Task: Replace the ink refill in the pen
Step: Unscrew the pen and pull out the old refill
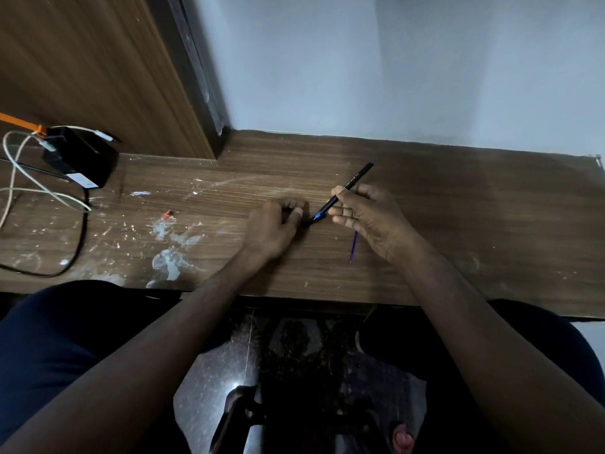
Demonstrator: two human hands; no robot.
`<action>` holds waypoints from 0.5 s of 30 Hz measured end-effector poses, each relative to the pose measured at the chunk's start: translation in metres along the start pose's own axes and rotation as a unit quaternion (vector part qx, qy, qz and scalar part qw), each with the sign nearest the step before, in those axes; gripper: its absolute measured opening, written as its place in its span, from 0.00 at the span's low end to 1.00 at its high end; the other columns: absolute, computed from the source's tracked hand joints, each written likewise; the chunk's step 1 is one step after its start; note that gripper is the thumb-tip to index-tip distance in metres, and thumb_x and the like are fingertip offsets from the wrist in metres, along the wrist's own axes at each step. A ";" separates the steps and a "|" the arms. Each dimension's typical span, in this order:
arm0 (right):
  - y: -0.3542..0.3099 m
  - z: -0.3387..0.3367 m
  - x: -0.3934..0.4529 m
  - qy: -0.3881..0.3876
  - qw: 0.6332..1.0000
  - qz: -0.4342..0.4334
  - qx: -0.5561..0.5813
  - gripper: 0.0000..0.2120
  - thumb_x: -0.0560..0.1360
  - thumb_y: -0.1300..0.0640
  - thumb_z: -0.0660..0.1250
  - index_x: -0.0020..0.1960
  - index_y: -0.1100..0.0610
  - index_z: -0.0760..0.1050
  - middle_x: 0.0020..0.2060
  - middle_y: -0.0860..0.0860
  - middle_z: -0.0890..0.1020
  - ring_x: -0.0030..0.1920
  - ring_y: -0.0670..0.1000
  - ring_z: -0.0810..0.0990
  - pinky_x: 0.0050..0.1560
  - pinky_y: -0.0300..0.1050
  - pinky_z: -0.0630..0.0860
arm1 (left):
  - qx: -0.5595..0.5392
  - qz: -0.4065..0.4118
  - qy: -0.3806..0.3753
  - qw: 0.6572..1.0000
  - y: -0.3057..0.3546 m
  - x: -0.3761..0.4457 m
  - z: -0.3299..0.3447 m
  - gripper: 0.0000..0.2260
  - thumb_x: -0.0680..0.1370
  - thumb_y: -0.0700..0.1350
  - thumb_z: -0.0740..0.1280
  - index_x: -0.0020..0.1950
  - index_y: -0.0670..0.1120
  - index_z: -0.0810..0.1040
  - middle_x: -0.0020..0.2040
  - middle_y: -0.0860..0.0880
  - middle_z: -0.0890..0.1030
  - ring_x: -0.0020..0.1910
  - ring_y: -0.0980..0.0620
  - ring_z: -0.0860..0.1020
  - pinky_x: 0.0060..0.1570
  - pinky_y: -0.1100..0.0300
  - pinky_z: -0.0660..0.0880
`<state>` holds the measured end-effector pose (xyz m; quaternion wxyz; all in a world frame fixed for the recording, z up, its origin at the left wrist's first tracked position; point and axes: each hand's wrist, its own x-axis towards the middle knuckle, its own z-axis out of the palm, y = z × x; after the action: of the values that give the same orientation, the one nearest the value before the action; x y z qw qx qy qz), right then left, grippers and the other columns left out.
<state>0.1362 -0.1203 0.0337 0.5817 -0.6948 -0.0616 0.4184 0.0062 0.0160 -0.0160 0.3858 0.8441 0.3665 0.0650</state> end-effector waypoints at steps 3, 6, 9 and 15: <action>0.000 -0.003 0.000 0.009 1.000 -0.006 0.006 0.16 0.83 0.59 0.70 0.66 0.69 0.78 0.59 0.64 0.86 0.52 0.54 0.87 0.56 0.46 0.86 | -0.056 0.058 0.033 0.996 0.006 0.001 -0.011 0.13 0.84 0.54 0.65 0.56 0.48 0.86 0.50 0.51 0.89 0.50 0.53 0.86 0.52 0.58 0.79; 0.000 -0.004 0.002 0.008 1.000 -0.013 0.010 0.10 0.82 0.59 0.72 0.59 0.65 0.82 0.58 0.64 0.87 0.53 0.54 0.88 0.54 0.44 0.87 | 0.021 0.168 0.024 0.985 0.010 -0.007 -0.010 0.11 0.81 0.60 0.67 0.55 0.55 0.83 0.45 0.57 0.85 0.42 0.59 0.83 0.44 0.59 0.79; 0.002 -0.001 0.001 0.006 1.000 -0.015 0.017 0.05 0.81 0.58 0.73 0.52 0.60 0.82 0.53 0.61 0.88 0.54 0.54 0.89 0.53 0.43 0.87 | 0.135 0.198 0.058 0.969 0.012 -0.013 -0.002 0.15 0.82 0.62 0.61 0.51 0.53 0.78 0.44 0.54 0.81 0.43 0.50 0.81 0.38 0.52 0.79; 0.003 0.004 -0.001 0.000 0.997 -0.035 0.072 0.11 0.82 0.58 0.72 0.56 0.67 0.82 0.41 0.54 0.86 0.43 0.47 0.86 0.52 0.40 0.86 | 0.151 0.241 0.118 0.952 0.013 -0.016 -0.002 0.12 0.86 0.55 0.57 0.49 0.52 0.74 0.43 0.57 0.71 0.41 0.54 0.73 0.37 0.60 0.63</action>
<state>0.1322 -0.1185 0.0316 0.6445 -0.6487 -0.0559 0.4009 0.0015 0.0006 -0.0028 0.1809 0.9419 0.2012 0.1993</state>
